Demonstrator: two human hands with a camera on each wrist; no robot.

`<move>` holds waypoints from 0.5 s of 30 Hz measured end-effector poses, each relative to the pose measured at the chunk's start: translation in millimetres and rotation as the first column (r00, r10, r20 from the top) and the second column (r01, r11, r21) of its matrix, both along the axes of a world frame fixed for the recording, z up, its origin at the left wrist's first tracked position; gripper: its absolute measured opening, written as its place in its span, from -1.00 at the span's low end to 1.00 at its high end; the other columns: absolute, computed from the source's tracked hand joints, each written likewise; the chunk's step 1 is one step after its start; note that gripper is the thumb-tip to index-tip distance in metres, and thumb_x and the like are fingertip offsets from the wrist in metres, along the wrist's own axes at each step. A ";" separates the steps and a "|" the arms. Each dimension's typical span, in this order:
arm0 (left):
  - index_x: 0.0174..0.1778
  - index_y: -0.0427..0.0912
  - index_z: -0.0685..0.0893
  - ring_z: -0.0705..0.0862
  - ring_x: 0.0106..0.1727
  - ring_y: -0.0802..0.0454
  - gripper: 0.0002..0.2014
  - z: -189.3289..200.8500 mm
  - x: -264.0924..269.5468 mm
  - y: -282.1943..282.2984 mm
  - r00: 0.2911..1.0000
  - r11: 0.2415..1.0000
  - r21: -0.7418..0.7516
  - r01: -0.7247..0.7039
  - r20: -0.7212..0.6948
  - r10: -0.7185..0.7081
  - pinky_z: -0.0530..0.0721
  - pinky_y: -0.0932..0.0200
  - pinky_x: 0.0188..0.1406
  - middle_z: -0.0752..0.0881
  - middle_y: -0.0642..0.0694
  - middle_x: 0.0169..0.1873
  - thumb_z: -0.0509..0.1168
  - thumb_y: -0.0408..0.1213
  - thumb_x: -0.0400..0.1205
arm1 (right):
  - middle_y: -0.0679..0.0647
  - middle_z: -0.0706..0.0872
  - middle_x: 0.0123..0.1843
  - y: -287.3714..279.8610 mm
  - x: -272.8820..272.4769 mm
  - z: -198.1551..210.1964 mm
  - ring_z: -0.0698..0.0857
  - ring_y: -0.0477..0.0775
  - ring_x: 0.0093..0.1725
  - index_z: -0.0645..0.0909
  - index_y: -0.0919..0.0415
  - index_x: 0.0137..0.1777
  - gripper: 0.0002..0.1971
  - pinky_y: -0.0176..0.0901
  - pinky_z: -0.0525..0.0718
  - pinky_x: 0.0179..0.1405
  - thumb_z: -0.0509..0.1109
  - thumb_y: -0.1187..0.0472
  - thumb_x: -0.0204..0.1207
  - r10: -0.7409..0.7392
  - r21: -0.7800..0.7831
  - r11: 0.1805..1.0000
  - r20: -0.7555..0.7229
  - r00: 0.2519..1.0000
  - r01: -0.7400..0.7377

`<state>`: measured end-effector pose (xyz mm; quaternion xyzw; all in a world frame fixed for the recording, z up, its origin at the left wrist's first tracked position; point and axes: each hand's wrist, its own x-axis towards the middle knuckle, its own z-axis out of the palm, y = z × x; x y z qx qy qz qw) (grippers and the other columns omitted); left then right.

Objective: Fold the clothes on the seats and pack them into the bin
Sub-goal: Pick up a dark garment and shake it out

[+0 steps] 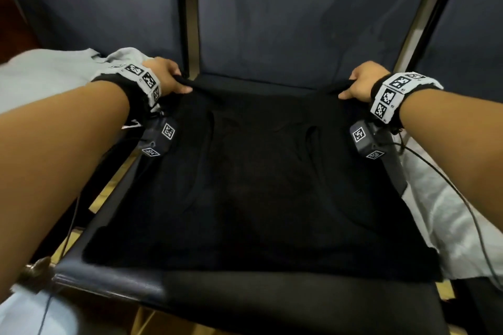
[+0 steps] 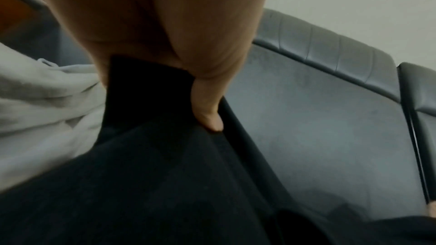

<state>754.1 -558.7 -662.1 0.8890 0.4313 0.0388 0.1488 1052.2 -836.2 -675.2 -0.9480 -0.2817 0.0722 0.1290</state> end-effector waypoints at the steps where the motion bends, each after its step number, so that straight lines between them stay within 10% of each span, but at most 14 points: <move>1: 0.01 -0.17 0.63 0.65 0.15 -0.20 -0.70 6.2 -0.3 1.1 0.998 0.999 0.017 -0.031 0.053 0.030 0.47 0.12 0.01 0.64 -0.17 -0.08 0.51 -0.10 0.50 | 0.25 0.70 0.02 0.0 0.6 5.7 0.69 0.29 0.11 0.62 0.24 -0.03 -0.70 -0.12 0.51 -0.09 0.64 0.14 0.38 -0.019 0.056 0.998 0.021 1.000 0.018; 15: -0.07 -0.12 0.61 0.68 0.08 -0.24 -0.75 67.7 -67.1 -42.2 0.986 0.992 0.123 -0.005 0.169 -0.016 0.57 0.03 0.07 0.73 -0.25 -0.01 0.53 -0.21 0.46 | 0.17 0.73 -0.06 -68.3 -52.1 57.1 0.71 0.19 0.00 0.71 0.22 -0.02 -0.81 -0.13 0.61 -0.02 0.59 0.18 0.42 -0.100 0.465 0.882 0.017 0.995 0.081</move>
